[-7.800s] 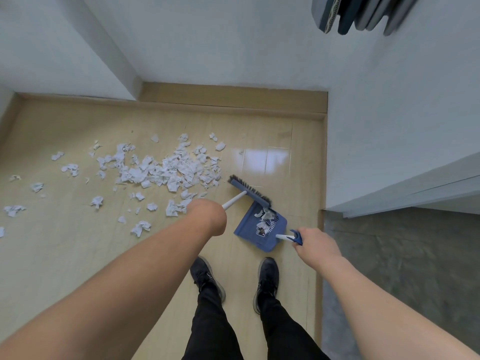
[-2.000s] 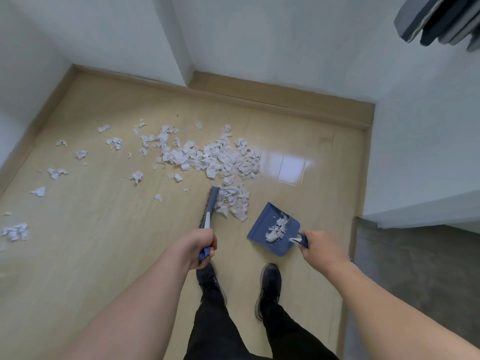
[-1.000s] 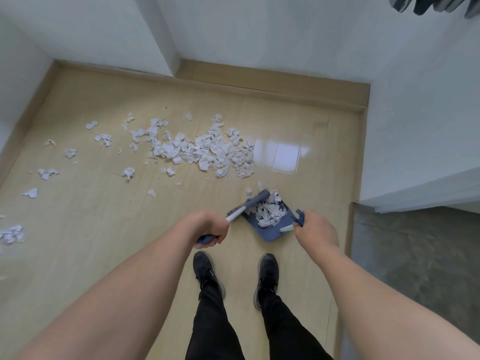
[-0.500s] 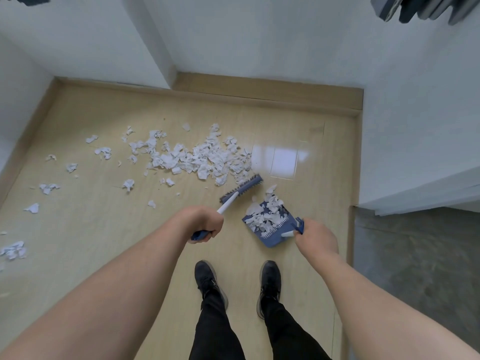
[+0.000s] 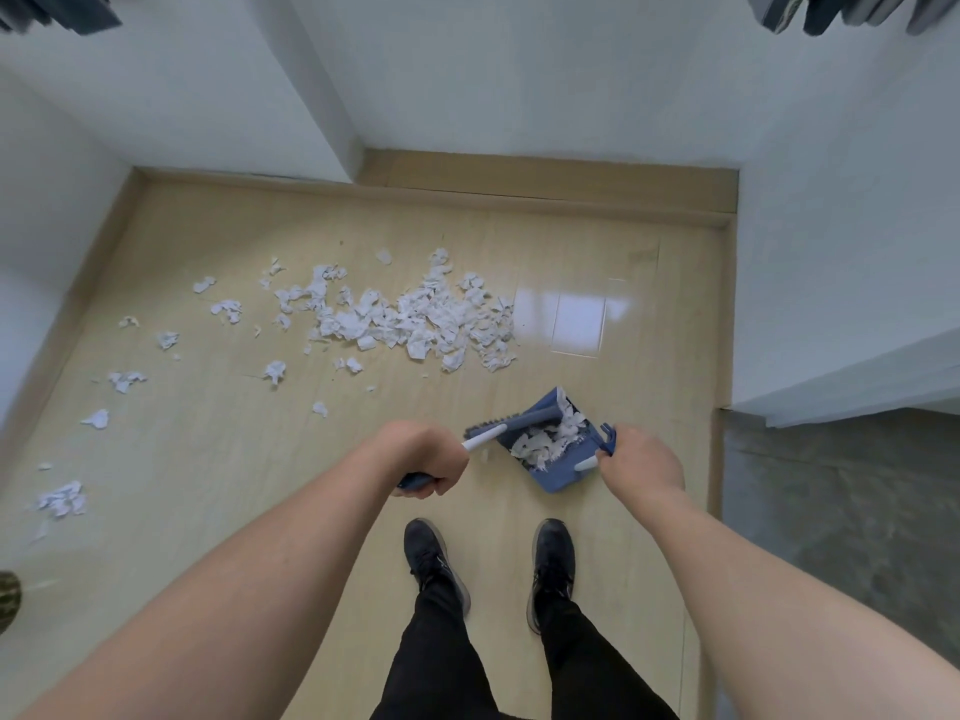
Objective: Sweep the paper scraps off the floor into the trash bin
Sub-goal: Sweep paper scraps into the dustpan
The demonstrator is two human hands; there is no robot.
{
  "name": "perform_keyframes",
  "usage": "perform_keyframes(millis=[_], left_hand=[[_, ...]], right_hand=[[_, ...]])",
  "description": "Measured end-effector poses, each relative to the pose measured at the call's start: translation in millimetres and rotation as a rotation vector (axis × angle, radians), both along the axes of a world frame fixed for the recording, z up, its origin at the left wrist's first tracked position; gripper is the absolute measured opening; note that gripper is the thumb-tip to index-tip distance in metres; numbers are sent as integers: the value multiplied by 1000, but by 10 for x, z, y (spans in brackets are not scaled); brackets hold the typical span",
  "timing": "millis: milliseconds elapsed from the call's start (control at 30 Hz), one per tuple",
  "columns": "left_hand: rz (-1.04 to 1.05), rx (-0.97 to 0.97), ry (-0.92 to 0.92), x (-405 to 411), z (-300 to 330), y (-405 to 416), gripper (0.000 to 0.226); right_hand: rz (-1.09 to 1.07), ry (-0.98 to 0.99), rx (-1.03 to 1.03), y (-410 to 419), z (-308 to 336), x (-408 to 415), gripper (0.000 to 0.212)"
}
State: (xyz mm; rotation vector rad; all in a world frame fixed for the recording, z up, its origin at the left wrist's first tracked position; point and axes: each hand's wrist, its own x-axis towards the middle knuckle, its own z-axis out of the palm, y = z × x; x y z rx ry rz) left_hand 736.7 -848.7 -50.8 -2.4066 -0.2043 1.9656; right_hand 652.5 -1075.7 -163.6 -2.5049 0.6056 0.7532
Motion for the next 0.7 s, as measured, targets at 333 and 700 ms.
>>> perform_keyframes(millis=[333,700], left_hand=[[-79,-7,-90,-60,-336,-374,29],[7,-16,-16,-96,-117,153,10]], right_hand=[[15,21,5,-41,-72,5,7],[-18,43,37,-63,-47,-56,6]])
